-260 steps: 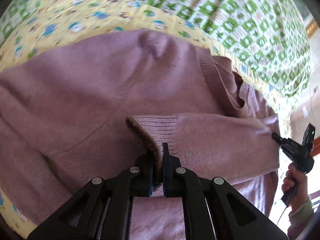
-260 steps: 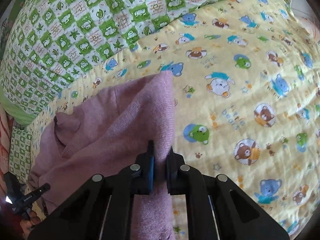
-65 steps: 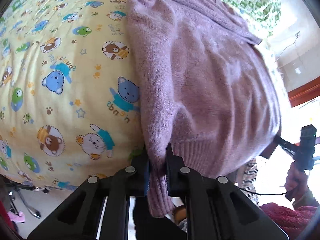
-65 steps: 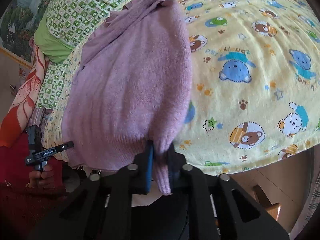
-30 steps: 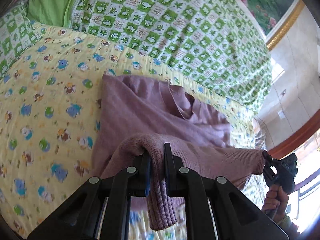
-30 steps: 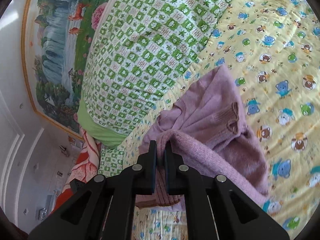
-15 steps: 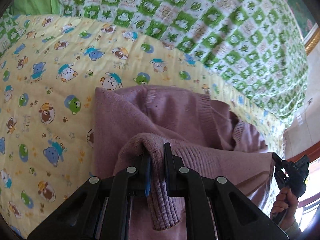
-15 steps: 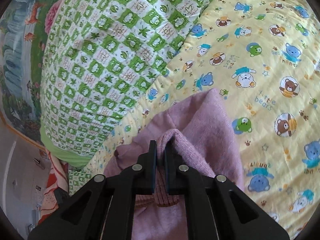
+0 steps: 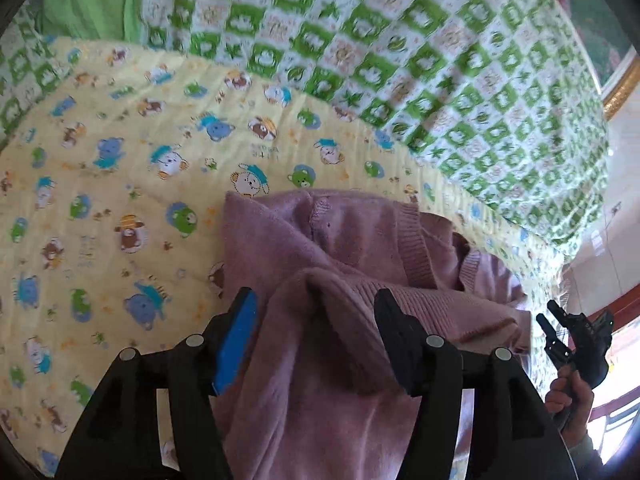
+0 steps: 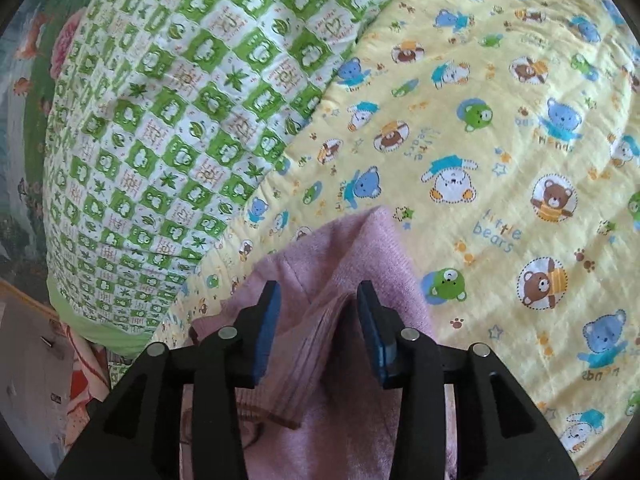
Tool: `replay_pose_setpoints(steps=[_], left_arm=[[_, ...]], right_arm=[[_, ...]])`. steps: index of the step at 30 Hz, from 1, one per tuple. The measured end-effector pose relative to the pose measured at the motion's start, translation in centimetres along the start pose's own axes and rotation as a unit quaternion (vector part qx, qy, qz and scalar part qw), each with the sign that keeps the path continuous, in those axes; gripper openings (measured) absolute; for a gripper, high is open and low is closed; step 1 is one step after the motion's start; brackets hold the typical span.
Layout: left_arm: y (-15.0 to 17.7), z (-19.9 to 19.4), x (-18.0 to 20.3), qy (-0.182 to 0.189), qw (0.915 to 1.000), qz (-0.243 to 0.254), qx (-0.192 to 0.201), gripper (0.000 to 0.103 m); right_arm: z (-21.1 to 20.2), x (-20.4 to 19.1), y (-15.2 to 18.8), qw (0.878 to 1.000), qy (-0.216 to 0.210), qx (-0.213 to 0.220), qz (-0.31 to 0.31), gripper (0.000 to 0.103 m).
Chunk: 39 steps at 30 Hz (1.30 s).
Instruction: Fold small clothes
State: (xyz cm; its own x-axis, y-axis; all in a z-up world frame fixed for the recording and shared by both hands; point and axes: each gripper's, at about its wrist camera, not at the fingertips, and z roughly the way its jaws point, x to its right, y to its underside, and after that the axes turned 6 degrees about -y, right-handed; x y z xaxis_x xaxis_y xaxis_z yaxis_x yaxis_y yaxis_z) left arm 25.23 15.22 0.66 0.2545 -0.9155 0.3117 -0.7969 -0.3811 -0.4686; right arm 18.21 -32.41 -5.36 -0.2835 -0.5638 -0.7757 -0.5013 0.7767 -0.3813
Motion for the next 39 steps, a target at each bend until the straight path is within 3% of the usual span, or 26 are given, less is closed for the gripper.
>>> replay_pose_setpoints(steps=[3, 6, 8, 12, 14, 16, 20, 24, 27, 31, 33, 34, 39], left_arm=[[2.2, -2.7, 0.5, 0.038, 0.9990, 0.025, 0.000, 0.062], [5.5, -2.9, 2.5, 0.070, 0.9944, 0.070, -0.035, 0.062], [7.8, -1.1, 4.3, 0.077, 0.9893, 0.102, -0.071, 0.062], [9.1, 3.4, 6.5, 0.062, 0.9848, 0.121, -0.108, 0.060], [8.2, 5.1, 7.4, 0.062, 0.9839, 0.126, -0.110, 0.060], [6.9, 6.1, 8.2, 0.050, 0.9835, 0.143, -0.099, 0.061], [1.5, 7.5, 7.7, -0.005, 0.9869, 0.152, -0.054, 0.061], [-3.2, 7.9, 3.0, -0.021, 0.9967, 0.073, -0.028, 0.061], [-4.6, 7.6, 0.0, -0.029, 0.9989, 0.032, -0.018, 0.061], [-4.2, 7.0, -1.5, -0.058, 0.9977, 0.027, -0.021, 0.061], [-2.9, 6.0, -2.3, -0.051, 0.9982, 0.018, -0.025, 0.061], [-2.3, 5.3, -2.5, -0.050, 0.9983, 0.017, -0.025, 0.061], [3.0, 0.6, -3.7, -0.051, 0.9985, -0.007, -0.020, 0.070]], right_arm=[[-2.2, -1.9, 1.0, 0.998, -0.023, -0.002, -0.054, 0.041], [-3.2, -4.4, 3.9, 0.989, -0.059, -0.037, -0.131, 0.041], [-3.0, -6.1, 6.5, 0.974, -0.076, -0.085, -0.193, 0.041], [1.8, -8.7, 12.0, 0.928, -0.049, -0.210, -0.302, 0.041], [4.4, -9.5, 13.2, 0.914, -0.046, -0.236, -0.328, 0.041], [6.3, -10.0, 12.8, 0.910, -0.040, -0.237, -0.339, 0.041], [9.6, -10.3, 8.9, 0.917, 0.001, -0.194, -0.348, 0.041], [10.3, -8.8, 2.3, 0.951, 0.039, -0.112, -0.286, 0.041], [10.2, -7.3, -0.9, 0.970, 0.034, -0.086, -0.226, 0.041], [8.7, -6.7, -1.4, 0.977, 0.014, -0.072, -0.200, 0.043], [7.1, -6.3, -1.3, 0.982, 0.005, -0.057, -0.180, 0.061], [6.3, -6.4, -1.2, 0.984, 0.000, -0.047, -0.171, 0.064], [1.3, -6.0, 0.9, 0.986, 0.010, -0.034, -0.163, 0.065]])
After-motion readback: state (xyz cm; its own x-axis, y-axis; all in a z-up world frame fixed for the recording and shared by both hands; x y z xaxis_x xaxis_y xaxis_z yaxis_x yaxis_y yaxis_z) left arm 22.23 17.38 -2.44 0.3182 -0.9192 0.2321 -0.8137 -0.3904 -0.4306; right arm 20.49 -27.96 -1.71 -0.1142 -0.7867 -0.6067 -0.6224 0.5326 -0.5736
